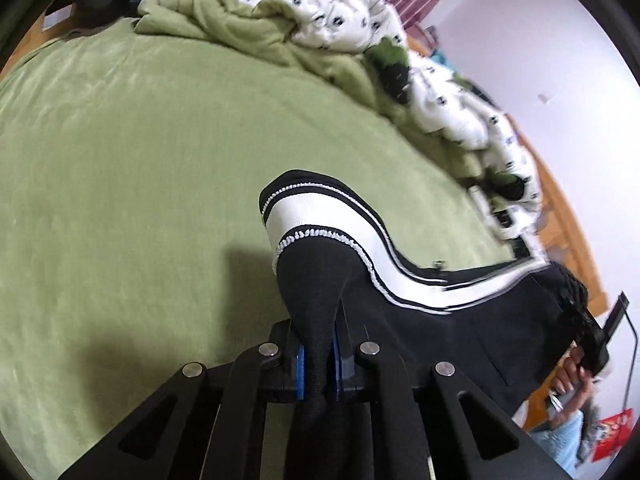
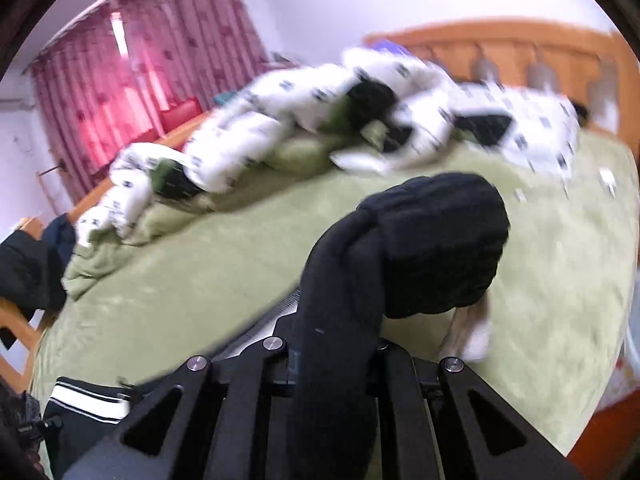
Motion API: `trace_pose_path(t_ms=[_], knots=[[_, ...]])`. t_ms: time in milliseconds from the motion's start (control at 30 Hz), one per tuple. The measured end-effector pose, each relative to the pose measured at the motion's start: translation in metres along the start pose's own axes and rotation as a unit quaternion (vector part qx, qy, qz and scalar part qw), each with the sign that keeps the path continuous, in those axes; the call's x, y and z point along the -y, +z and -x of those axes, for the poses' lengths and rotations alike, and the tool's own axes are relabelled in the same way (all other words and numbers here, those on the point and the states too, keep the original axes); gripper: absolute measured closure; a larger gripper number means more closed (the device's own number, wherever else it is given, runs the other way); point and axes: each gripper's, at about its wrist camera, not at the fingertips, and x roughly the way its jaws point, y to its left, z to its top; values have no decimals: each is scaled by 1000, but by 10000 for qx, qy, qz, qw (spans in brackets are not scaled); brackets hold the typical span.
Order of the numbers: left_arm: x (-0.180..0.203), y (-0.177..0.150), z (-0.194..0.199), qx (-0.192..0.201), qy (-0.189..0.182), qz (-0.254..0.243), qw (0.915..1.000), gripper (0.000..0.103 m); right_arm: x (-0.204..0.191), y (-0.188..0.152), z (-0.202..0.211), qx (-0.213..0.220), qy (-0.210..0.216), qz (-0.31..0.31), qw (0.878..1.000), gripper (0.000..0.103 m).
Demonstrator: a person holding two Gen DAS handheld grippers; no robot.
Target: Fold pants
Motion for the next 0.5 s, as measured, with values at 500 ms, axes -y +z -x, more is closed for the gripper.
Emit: trace_pose_path(t_ms=[500], knots=[[-138,-32,45,-179,2401,233,9703,73,-126,-78,-10,-349,1036,1027,9887,91]])
